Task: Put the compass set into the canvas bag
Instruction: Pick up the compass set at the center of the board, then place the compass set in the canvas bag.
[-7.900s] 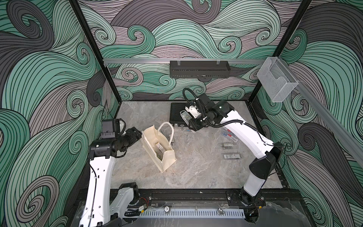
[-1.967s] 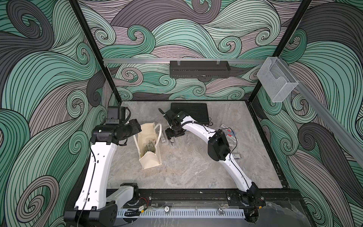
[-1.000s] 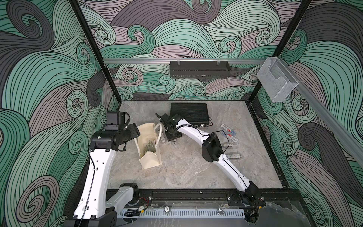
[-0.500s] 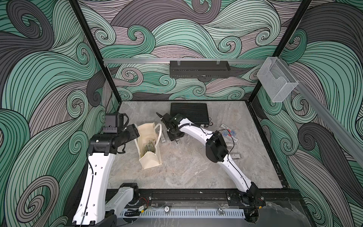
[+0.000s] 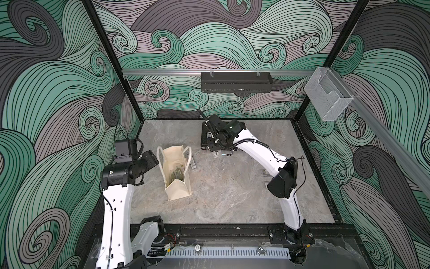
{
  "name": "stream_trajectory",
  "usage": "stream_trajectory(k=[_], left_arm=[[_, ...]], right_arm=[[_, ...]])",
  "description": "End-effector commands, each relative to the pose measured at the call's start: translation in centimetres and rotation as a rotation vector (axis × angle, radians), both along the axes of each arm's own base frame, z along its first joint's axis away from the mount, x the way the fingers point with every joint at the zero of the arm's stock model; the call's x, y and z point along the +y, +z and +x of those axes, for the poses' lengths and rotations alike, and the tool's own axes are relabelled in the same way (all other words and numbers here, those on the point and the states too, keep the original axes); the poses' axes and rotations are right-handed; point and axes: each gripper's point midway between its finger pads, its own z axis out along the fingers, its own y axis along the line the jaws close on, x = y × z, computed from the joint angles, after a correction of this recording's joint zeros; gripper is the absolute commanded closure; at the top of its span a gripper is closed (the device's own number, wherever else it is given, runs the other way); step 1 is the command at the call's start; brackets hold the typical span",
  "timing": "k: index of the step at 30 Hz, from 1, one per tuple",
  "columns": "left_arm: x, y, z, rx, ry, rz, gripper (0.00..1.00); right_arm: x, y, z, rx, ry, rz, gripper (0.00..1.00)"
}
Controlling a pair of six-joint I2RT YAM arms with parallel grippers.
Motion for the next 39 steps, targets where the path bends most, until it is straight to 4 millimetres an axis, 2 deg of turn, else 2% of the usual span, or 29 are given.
stream_trajectory(k=[1,6,9,14,18,24,32,36,39], left_arm=[[0.1,-0.7,0.3,-0.013,0.009,-0.071,0.3],[1.4,-2.6,0.2,0.037,0.061,-0.081,0.3],[1.2,-3.4,0.3,0.056,0.052,-0.105,0.3],[0.1,-4.8,0.4,0.062,0.019,-0.166,0.3],[-1.7,-6.0,0.6,0.049,-0.052,-0.246,0.3],[-2.6,-7.1,0.4,0.05,-0.049,-0.314,0.3],[-3.2,-8.3,0.1,0.072,-0.054,-0.347,0.3],[-2.8,-8.2,0.0,0.074,-0.045,-0.325,0.3],[-2.4,-8.3,-0.3,0.087,-0.025,-0.304,0.3]], right_arm=[[-0.4,3.0,-0.5,-0.04,-0.011,0.048,0.52],[0.1,6.4,-0.6,-0.096,-0.011,0.117,0.52],[1.0,8.2,-1.0,-0.122,0.008,0.153,0.52],[2.6,11.5,-2.4,-0.164,0.054,0.229,0.52],[3.5,13.8,-3.5,-0.205,0.103,0.272,0.53],[3.2,16.4,-4.3,-0.256,0.139,0.303,0.53],[5.9,17.5,-6.2,-0.242,0.229,0.388,0.53],[8.5,17.1,-7.3,-0.225,0.268,0.429,0.54],[10.5,16.0,-8.1,-0.209,0.303,0.434,0.54]])
